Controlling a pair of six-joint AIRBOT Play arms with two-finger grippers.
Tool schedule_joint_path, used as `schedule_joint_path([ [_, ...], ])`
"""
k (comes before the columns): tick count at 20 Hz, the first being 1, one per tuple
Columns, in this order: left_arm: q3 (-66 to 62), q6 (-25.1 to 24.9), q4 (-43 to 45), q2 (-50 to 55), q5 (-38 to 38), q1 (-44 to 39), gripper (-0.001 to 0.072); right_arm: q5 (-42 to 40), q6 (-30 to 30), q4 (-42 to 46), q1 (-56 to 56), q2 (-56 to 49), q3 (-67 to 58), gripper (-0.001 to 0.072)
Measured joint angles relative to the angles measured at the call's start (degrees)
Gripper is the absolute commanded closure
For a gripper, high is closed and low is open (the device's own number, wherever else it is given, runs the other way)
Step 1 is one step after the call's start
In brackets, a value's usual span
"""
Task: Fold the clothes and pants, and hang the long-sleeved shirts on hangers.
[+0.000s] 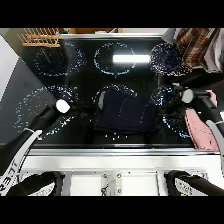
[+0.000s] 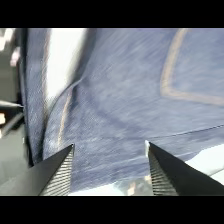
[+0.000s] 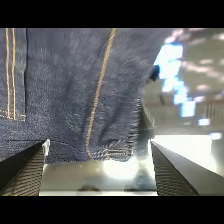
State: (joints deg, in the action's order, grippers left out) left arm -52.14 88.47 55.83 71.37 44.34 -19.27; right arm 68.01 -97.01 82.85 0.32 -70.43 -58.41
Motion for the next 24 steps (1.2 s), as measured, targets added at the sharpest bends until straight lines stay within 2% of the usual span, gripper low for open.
schedule_joint_path([
  [1,-1.22,-0.13,0.11,-1.22,0.92,0.42,0.0387,0.59,0.94,-0.46,-1.97,1.09,-0.44,-0.0001],
  [2,-2.19,-0.26,0.11,-2.6,1.86,0.7,0.0636,0.96,1.86,-1.05,-4.28,1.77,-0.57,-0.0001],
  [3,-2.69,-0.46,0.11,-3.93,2.4,0.79,0.07,1.29,3.3,-2.47,-7.23,2.05,-0.35,-0.0001],
  [8,-1.66,-0.5,0.11,-8.98,3.04,-2.08,0.07,0.02,14.58,-18.91,-22.32,-2.84,4.35,-0.0001],
  [11,-0.37,-0.63,0.04,-9.9,2.4,-5.05,0.07,-0.85,21.92,-28.41,-26.84,-8.87,6.12,-0.0001],
  [16,0.72,-0.17,-0.31,-10.36,-0.37,-8.59,0.07,-1.05,28.68,-36.2,-25.29,-15.89,6.95,-0.0001],
  [23,0.9,1.09,-0.52,-10.45,-2.51,-9.4,0.07,-2.25,30.86,-40.26,-16.85,-19.26,7.04,0.0014],
  [24,0.9,1.11,-0.52,-10.47,-2.6,-9.42,0.07,-2.54,31.06,-40.24,-15.76,-19.45,7.04,0.0241],
])
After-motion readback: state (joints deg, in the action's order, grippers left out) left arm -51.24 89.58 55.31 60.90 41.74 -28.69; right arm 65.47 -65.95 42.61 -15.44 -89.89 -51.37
